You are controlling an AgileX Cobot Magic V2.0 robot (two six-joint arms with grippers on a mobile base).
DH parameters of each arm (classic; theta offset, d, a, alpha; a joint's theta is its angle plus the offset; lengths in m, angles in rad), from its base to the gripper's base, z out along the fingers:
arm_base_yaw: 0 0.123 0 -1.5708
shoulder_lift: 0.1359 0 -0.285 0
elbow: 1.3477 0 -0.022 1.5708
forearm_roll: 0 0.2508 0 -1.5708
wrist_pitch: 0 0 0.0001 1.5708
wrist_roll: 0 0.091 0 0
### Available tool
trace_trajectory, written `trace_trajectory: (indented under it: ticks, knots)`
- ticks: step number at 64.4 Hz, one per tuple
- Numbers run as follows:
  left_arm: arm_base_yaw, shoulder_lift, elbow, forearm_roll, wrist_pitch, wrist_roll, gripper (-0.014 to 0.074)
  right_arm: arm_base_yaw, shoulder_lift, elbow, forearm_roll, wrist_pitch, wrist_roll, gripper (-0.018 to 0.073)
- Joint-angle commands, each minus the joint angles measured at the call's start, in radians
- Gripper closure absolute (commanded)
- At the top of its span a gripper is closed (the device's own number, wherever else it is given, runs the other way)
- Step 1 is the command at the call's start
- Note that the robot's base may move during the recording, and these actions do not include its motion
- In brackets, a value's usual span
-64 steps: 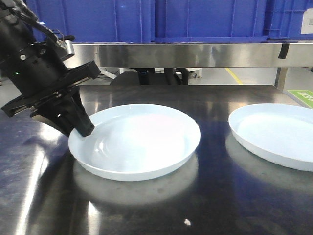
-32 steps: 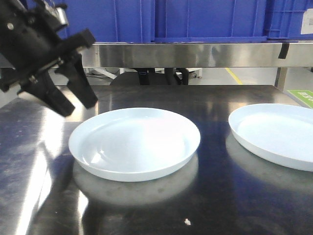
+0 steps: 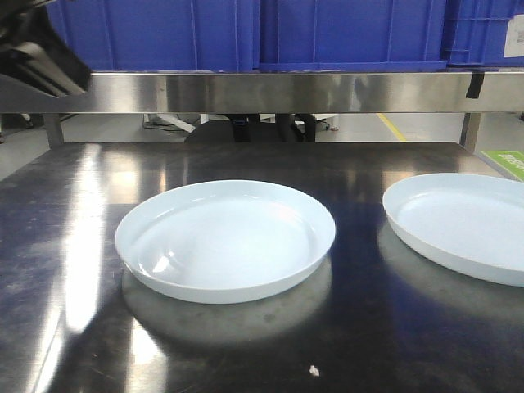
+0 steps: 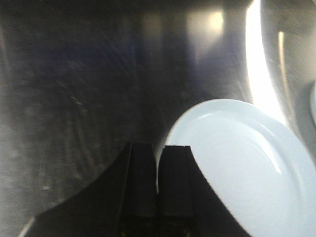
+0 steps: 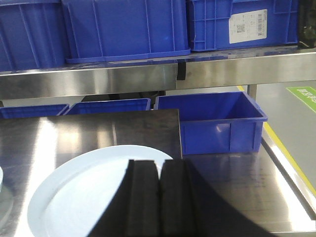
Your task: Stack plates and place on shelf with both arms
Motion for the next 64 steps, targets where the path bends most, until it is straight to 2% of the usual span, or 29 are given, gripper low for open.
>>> trace_trajectory:
  ticks: [1, 5, 14, 19, 23, 28, 39, 49, 54, 61, 64]
  knots:
    - [-0.008, -0.096, 0.046, 0.048, -0.165, 0.001, 0.0516, -0.001, -0.019, 0.002, -0.009, -0.088, -0.001, 0.0510]
    - [-0.008, -0.152, 0.105, 0.091, -0.228, 0.001, 0.0516, -0.001, -0.019, 0.002, -0.009, -0.088, -0.001, 0.0510]
    - [0.001, -0.266, 0.214, 0.109, -0.359, 0.003, 0.0516, -0.001, -0.019, 0.002, -0.009, -0.088, -0.001, 0.0510]
    - [0.017, -0.336, 0.276, 0.198, -0.418, 0.003, 0.0516, -0.001, -0.019, 0.002, -0.009, -0.088, -0.001, 0.0510]
    - [0.029, -0.387, 0.322, 0.304, -0.448, 0.003, 0.0516, -0.001, -0.019, 0.002, -0.009, -0.088, -0.001, 0.0510]
    - [0.050, -0.451, 0.381, 0.360, -0.496, 0.003, 0.0516, -0.001, -0.019, 0.002, -0.009, -0.088, -0.001, 0.0510]
    - [0.086, -0.612, 0.513, 0.360, -0.643, 0.003, 0.0516, -0.001, -0.019, 0.002, -0.009, -0.088, -0.001, 0.0510]
    - [0.087, -0.759, 0.623, 0.351, -0.774, 0.003, 0.0516, -0.001, -0.019, 0.002, -0.009, -0.088, -0.001, 0.0510]
    - [0.090, -0.823, 0.664, 0.309, -0.789, 0.003, 0.0516, -0.001, -0.019, 0.002, -0.009, -0.088, -0.001, 0.0510]
    - [0.104, -0.905, 0.694, 0.210, -0.787, 0.003, 0.0516, -0.001, -0.019, 0.002, -0.009, -0.088, -0.001, 0.0510]
    - [0.118, -0.930, 0.700, 0.203, -0.780, 0.003, 0.0516, -0.001, -0.019, 0.002, -0.009, -0.088, -0.001, 0.0510]
